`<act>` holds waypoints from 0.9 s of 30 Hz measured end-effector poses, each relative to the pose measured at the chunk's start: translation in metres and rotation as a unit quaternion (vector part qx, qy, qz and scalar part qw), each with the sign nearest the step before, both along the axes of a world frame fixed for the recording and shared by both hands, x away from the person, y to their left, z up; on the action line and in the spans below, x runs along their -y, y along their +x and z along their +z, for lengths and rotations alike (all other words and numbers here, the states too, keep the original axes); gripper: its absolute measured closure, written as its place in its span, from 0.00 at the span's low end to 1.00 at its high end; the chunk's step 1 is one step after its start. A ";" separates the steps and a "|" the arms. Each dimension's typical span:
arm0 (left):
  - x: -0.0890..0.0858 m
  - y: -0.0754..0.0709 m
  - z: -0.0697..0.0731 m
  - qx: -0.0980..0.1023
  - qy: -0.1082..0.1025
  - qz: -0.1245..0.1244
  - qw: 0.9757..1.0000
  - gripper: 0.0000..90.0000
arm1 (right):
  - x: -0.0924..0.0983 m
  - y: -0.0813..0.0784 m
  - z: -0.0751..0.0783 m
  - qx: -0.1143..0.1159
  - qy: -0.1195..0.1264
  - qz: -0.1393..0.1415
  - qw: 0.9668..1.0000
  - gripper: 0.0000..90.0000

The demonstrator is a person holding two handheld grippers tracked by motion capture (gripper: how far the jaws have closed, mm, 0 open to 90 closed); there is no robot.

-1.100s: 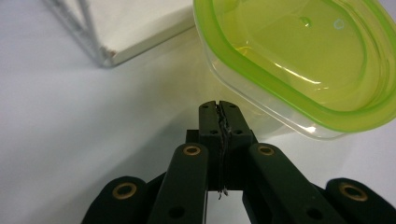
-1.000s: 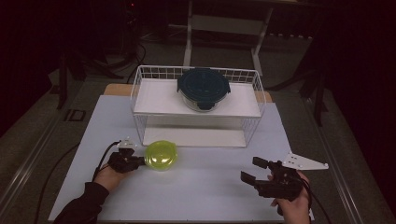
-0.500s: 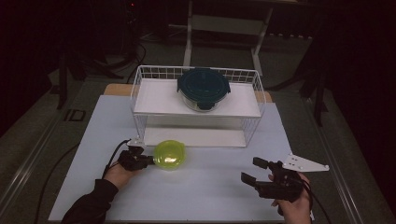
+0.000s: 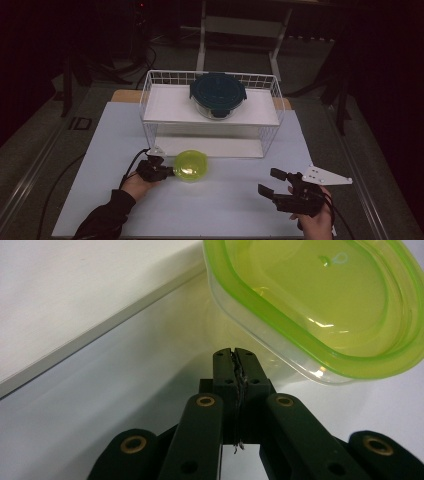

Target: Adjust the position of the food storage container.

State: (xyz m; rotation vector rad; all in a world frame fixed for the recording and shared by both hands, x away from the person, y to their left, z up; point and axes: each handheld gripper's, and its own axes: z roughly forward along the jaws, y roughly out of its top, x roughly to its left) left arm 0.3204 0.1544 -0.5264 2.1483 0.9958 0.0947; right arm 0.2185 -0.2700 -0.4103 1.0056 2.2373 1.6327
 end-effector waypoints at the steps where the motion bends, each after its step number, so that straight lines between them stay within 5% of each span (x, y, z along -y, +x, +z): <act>1: 0.002 0.000 0.000 0.000 -0.001 0.000 1.000 0.98 | -0.001 0.000 0.000 0.000 -0.005 -0.002 1.000 0.25; 19: 0.033 0.005 -0.002 -0.007 0.003 -0.027 1.000 0.98 | -0.007 -0.004 -0.001 0.035 -0.021 -0.011 0.999 0.22; 27: 0.046 0.010 -0.003 -0.010 -0.003 -0.035 0.999 0.98 | -0.006 -0.006 0.001 0.067 -0.019 -0.003 0.998 0.22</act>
